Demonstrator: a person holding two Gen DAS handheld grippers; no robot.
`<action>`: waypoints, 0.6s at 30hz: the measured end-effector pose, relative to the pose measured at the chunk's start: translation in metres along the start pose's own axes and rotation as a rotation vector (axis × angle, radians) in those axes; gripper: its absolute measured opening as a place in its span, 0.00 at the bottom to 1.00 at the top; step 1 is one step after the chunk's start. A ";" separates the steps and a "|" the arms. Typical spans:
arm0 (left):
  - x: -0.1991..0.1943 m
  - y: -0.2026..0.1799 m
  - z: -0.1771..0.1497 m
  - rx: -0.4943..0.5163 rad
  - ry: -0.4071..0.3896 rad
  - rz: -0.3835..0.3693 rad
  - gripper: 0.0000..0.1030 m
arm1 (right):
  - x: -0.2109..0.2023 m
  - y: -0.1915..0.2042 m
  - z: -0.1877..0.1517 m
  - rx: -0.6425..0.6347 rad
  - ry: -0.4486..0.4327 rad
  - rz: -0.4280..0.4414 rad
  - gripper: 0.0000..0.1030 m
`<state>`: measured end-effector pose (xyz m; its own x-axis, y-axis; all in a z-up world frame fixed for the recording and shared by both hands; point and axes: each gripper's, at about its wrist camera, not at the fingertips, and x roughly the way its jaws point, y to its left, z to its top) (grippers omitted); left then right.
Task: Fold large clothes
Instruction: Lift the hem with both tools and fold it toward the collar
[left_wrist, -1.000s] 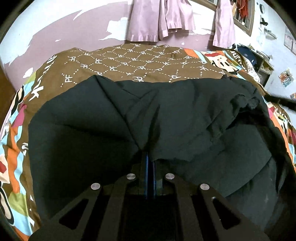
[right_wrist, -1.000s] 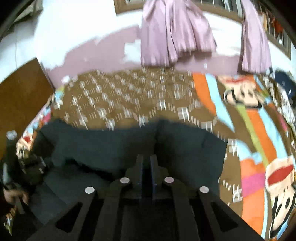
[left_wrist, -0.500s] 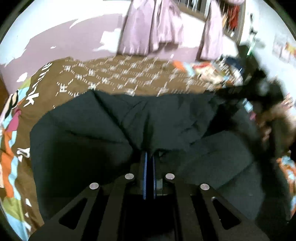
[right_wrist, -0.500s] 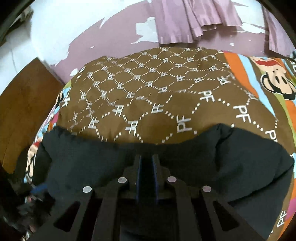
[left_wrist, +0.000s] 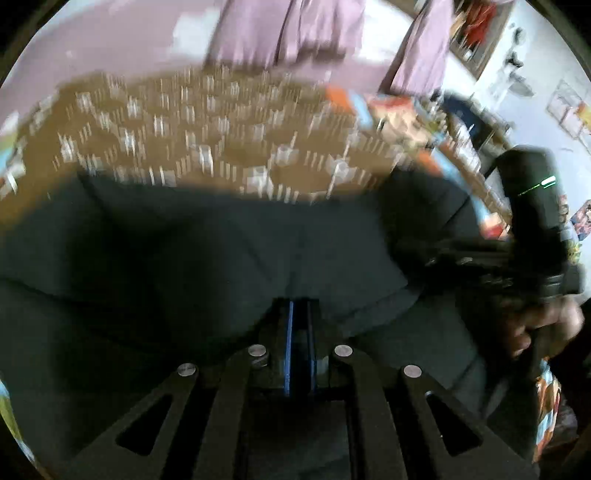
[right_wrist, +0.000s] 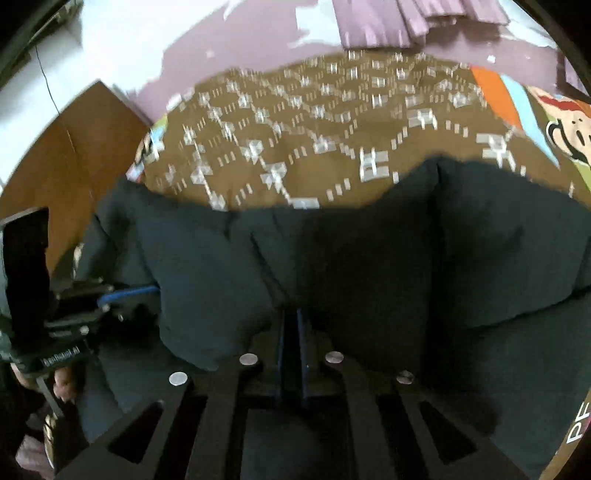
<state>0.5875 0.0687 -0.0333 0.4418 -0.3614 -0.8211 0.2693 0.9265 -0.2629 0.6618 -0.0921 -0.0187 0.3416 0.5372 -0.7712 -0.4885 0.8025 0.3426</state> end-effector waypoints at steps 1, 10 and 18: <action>0.005 0.003 -0.002 -0.003 0.003 -0.012 0.04 | 0.006 -0.002 -0.002 0.003 0.007 -0.004 0.00; 0.044 0.007 0.001 0.039 0.104 0.055 0.01 | 0.024 0.011 -0.020 -0.031 -0.126 -0.126 0.00; 0.037 0.001 -0.017 0.072 0.017 0.070 0.01 | -0.013 0.029 -0.012 -0.038 -0.196 0.022 0.05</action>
<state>0.5897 0.0585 -0.0725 0.4473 -0.2936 -0.8448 0.2991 0.9393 -0.1681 0.6341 -0.0786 -0.0052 0.4785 0.5975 -0.6435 -0.5259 0.7818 0.3349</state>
